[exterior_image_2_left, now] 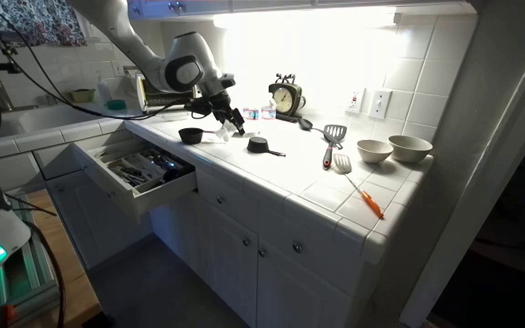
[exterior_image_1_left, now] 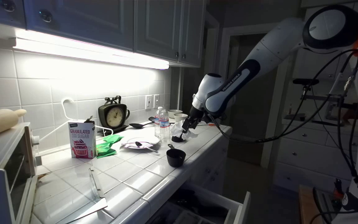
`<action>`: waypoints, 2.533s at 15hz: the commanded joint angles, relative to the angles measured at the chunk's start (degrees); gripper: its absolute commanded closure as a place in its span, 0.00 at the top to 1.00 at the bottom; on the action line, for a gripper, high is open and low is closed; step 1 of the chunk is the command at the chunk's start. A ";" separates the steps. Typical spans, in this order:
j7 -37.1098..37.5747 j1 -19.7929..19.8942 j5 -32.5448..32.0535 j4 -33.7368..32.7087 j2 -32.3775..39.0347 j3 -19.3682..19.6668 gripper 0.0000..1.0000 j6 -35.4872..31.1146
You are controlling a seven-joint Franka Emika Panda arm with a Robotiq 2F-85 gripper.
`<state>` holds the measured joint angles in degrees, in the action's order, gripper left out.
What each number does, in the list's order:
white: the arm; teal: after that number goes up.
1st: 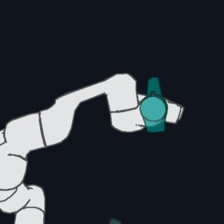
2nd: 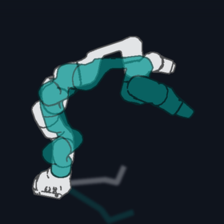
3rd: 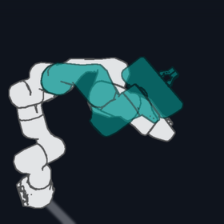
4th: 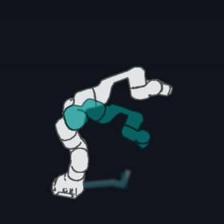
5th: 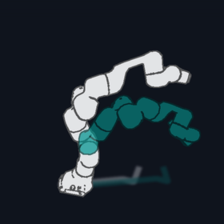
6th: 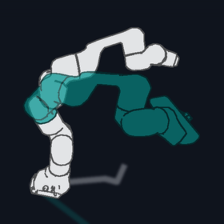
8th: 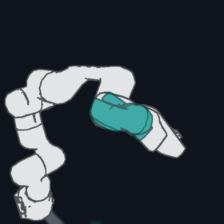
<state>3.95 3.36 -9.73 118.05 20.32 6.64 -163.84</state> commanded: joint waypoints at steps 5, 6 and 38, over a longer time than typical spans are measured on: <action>-1.11 -0.67 -0.92 0.24 0.64 1.61 1.00 12.58; -0.77 -1.04 -2.03 0.01 1.06 2.25 1.00 14.32; 36.55 -7.59 -44.08 -4.58 10.52 9.64 1.00 9.84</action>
<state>43.36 -8.13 -57.35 111.80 31.54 21.91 -154.58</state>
